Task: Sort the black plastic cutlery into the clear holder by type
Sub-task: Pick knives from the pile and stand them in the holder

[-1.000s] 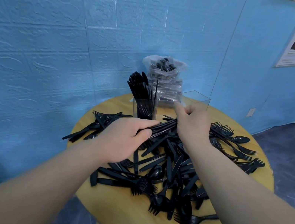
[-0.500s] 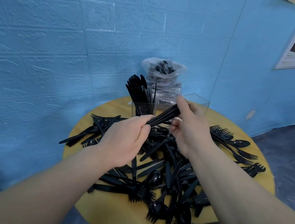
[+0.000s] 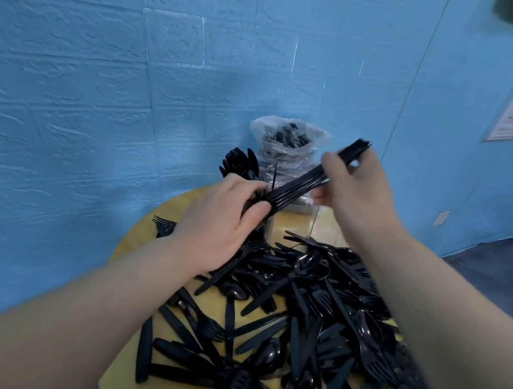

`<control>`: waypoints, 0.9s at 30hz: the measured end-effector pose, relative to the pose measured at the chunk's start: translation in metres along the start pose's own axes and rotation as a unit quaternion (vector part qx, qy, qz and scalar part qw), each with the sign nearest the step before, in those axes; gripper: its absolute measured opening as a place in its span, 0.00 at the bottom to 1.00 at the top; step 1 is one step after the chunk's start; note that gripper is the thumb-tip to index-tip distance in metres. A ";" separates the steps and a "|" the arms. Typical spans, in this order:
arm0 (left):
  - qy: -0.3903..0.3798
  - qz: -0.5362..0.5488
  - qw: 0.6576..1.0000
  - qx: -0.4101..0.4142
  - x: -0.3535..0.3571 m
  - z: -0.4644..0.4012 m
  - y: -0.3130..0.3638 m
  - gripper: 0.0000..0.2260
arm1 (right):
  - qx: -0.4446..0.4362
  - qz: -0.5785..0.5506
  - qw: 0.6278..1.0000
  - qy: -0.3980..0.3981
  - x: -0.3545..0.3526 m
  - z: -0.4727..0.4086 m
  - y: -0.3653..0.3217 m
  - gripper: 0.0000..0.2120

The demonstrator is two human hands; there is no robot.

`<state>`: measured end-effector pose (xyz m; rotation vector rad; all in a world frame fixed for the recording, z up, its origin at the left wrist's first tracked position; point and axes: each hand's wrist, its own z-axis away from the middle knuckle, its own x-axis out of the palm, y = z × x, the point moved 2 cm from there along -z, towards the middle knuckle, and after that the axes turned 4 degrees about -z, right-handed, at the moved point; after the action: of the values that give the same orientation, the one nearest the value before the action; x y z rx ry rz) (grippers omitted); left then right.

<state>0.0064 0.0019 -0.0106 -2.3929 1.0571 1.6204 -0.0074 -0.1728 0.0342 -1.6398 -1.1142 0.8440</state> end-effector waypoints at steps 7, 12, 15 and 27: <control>-0.037 -0.115 0.991 -0.059 0.024 -0.003 -0.049 0.20 | -0.153 0.165 0.974 -0.032 0.003 -0.021 0.001 0.07; -0.041 -0.088 0.994 -0.054 0.031 -0.010 -0.055 0.19 | -0.187 0.176 0.966 -0.038 0.020 -0.034 0.011 0.08; -0.036 -0.066 0.995 -0.061 0.032 -0.013 -0.057 0.18 | -0.202 0.231 0.949 -0.069 0.032 -0.042 0.019 0.10; -0.032 -0.037 0.998 -0.040 0.032 -0.012 -0.071 0.20 | -0.162 0.327 0.915 -0.175 0.045 -0.040 0.054 0.35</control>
<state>0.0634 0.0353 -0.0540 -2.3805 0.8985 1.7332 0.0594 -0.1514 -0.0060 -2.2571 -0.9760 1.4911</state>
